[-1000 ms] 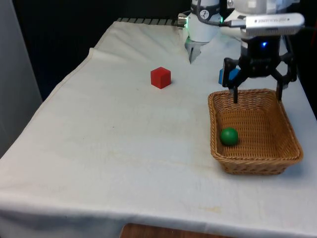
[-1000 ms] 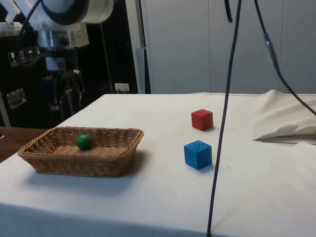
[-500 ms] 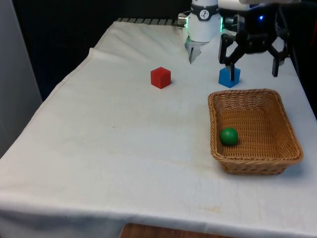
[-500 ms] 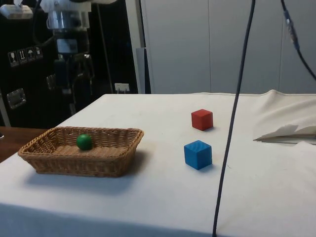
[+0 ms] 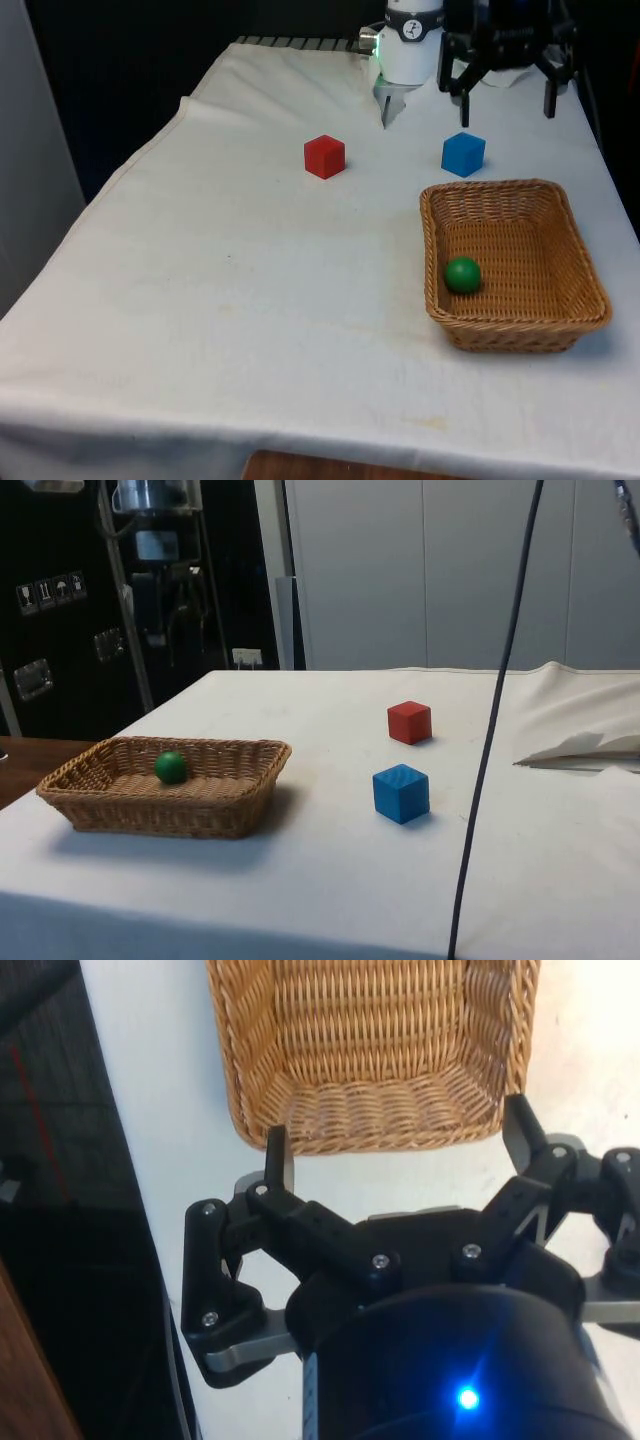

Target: Place all non-red objects into the basket.

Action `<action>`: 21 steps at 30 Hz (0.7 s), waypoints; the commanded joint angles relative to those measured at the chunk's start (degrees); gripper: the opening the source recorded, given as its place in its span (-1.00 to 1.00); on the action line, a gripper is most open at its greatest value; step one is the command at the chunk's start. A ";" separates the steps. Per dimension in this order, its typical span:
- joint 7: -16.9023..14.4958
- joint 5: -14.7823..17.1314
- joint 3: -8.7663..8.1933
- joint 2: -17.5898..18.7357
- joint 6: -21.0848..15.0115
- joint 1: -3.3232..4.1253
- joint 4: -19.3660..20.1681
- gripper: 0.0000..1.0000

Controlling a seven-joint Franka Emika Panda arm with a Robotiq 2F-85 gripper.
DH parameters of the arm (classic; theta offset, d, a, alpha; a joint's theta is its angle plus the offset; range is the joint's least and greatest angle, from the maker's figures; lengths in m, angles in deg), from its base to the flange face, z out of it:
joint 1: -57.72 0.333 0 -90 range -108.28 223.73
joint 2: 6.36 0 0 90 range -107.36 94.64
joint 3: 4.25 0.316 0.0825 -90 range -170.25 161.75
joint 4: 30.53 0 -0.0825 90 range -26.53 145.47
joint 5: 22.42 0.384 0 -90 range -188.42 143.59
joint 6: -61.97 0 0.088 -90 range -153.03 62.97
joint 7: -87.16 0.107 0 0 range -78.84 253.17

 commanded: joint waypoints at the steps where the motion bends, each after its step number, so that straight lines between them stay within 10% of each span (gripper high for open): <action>1: 0.11 -0.29 -0.11 -0.46 0.06 0.17 0.40 1.00; 21: -1.03 -1.89 -0.11 -8.77 0.80 -0.11 7.79 1.00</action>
